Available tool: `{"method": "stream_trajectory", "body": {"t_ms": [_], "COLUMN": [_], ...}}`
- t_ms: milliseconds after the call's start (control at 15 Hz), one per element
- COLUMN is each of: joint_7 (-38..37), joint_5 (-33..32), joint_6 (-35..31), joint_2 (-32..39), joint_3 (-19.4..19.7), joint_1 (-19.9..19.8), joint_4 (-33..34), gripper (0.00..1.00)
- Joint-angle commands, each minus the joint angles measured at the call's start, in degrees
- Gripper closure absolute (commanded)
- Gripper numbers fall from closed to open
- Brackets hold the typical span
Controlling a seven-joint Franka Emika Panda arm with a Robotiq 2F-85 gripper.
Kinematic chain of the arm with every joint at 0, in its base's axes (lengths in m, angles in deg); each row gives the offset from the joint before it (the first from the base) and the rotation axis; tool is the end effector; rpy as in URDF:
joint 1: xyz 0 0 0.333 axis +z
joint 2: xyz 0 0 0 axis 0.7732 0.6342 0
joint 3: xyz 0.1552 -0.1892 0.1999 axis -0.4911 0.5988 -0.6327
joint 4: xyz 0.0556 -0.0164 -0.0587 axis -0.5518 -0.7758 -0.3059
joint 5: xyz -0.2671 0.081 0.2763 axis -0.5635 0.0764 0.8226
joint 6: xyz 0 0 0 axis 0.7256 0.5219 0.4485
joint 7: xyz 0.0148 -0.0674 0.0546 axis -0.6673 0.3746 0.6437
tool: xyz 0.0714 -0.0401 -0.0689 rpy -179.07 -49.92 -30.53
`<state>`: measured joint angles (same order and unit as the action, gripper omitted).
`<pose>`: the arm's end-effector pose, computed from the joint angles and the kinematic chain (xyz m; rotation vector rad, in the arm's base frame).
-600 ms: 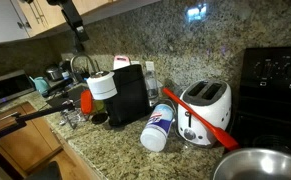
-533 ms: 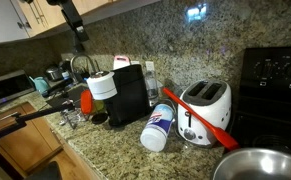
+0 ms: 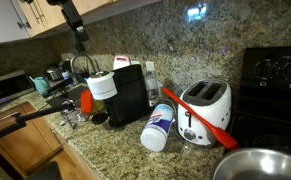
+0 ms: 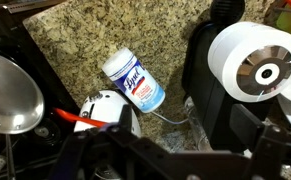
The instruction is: Use the orange spatula to stir the pan
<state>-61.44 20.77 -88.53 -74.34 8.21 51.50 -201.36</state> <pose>0.4285 0.1407 0.5789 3.0935 -0.3104 0.2880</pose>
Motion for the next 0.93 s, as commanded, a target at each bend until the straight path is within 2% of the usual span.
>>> {"method": "stream_trajectory", "body": {"t_ms": [0, 467, 667, 867], "joint_7": [-0.36, 0.45, 1.08, 0.20], "joint_5": [-0.45, -0.69, -2.02, -0.12], "joint_6": [0.13, -1.35, -6.83, -11.45], "joint_2": [0.17, 0.96, 2.05, 3.81], "joint_3": [0.87, 1.04, 1.17, 2.91], "joint_1": [1.06, 1.19, 1.07, 0.56], "joint_4": [0.14, 0.19, -0.22, -0.46], "gripper": [0.00, 0.00, 0.00, 0.00]}}
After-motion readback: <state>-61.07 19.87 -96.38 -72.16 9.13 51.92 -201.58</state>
